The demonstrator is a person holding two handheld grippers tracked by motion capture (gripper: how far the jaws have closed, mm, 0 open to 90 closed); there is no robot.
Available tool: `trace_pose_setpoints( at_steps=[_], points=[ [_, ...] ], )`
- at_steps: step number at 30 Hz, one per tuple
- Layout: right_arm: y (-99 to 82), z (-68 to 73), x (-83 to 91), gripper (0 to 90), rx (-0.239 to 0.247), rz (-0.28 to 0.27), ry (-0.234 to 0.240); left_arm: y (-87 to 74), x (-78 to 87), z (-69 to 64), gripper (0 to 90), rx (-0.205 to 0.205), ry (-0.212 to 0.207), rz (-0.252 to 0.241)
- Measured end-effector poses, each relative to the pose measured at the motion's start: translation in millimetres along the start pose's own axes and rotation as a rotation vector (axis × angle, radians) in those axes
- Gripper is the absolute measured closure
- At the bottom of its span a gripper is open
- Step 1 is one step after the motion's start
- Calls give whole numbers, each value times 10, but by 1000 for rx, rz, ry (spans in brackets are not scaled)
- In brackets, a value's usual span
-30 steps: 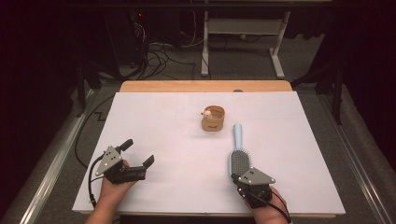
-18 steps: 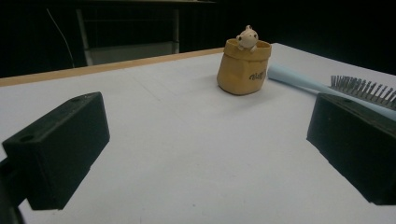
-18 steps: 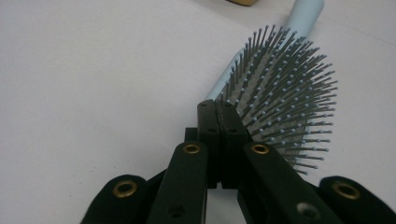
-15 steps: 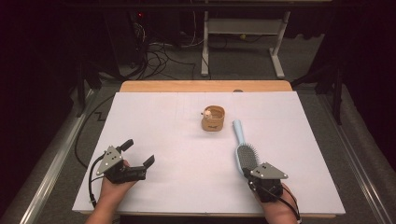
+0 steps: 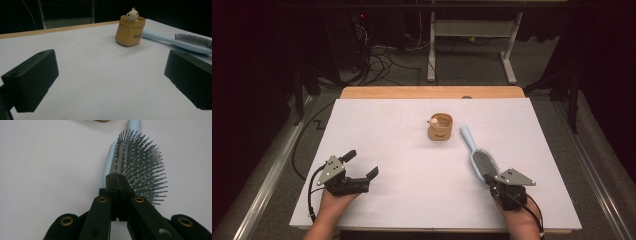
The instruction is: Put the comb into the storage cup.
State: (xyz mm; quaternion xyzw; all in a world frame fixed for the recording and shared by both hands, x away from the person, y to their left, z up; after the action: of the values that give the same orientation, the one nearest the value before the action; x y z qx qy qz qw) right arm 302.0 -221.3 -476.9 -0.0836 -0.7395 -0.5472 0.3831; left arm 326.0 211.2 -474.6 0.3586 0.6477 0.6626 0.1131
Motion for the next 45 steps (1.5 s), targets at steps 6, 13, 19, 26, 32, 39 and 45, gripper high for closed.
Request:
trace_pose_setpoints(
  at_steps=[6,13,19,26,32,39,45],
  points=[
    [3,-8,-10,900,-4,-16,30,-5,-11,8,0,11,-3,7],
    [55,-41,143,770,-60,-127,108,-5,-14,3,2,8,-8,7],
    [58,-146,201,487,-114,-150,121,-3,-10,5,8,22,-16,9],
    [42,-187,169,164,-123,-135,80,-2,-8,3,9,12,-11,3],
    [27,-210,126,2,-145,-116,50,-1,-5,8,10,11,-11,2],
    [30,-203,105,1,-147,-121,21,-1,-7,-5,10,1,-2,3],
    [48,-256,50,1,-183,-98,13,-9,22,27,11,-14,21,17]
  ],
)
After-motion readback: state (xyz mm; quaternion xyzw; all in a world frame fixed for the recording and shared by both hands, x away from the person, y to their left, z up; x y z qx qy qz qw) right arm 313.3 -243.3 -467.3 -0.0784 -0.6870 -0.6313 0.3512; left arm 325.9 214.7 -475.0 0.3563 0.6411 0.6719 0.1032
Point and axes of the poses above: each handheld gripper's, and its own axes: x roughly backward along the jaws, y roughly out of its top, z roughly to its left, the point moved 4 cm from there along -x, roughly forward along the jaws, and after that the axes turned 4 degrees about z, right-handed, at the moved point
